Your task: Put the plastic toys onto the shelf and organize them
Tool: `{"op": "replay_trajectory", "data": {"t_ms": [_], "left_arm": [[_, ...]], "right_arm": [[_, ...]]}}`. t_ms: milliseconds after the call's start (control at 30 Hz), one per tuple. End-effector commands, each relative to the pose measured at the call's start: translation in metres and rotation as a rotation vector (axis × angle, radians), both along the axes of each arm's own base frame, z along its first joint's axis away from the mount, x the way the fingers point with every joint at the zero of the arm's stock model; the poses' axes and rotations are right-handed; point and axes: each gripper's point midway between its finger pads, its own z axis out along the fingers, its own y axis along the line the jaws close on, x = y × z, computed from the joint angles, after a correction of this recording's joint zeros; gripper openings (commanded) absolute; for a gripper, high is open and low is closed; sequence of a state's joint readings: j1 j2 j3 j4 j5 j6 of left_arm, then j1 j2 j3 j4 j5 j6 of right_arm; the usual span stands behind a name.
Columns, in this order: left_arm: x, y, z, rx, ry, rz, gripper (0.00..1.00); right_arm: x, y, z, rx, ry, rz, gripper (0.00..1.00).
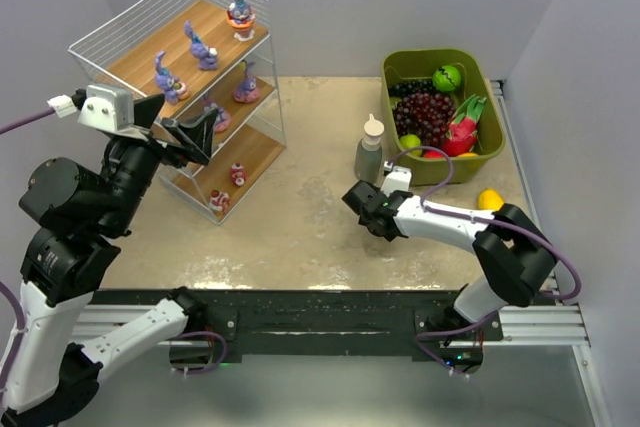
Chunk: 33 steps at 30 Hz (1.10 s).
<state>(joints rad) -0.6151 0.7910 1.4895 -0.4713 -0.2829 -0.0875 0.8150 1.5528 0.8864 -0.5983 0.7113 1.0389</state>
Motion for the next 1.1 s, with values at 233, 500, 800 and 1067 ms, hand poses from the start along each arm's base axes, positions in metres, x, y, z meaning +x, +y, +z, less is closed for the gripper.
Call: {"op": "replay_trajectory", "data": {"t_ms": [233,500,800,1067], "left_arm": [[0.003,-0.007,0.012,-0.028,-0.031,-0.024,1.00],[-0.006,0.002,0.022,-0.052,-0.056,-0.013,0.99],[-0.014,0.012,0.027,-0.074,-0.070,0.011,1.00],[-0.020,0.019,0.028,-0.082,-0.073,0.021,1.00]], "right_arm": [[0.021,0.020,-0.017,0.126,-0.047,0.101,0.64],[0.039,0.050,0.008,0.171,-0.121,0.250,0.12],[0.063,0.175,0.069,0.245,-0.284,0.644,0.06],[0.110,0.289,0.080,0.312,-0.379,0.966,0.06]]}}
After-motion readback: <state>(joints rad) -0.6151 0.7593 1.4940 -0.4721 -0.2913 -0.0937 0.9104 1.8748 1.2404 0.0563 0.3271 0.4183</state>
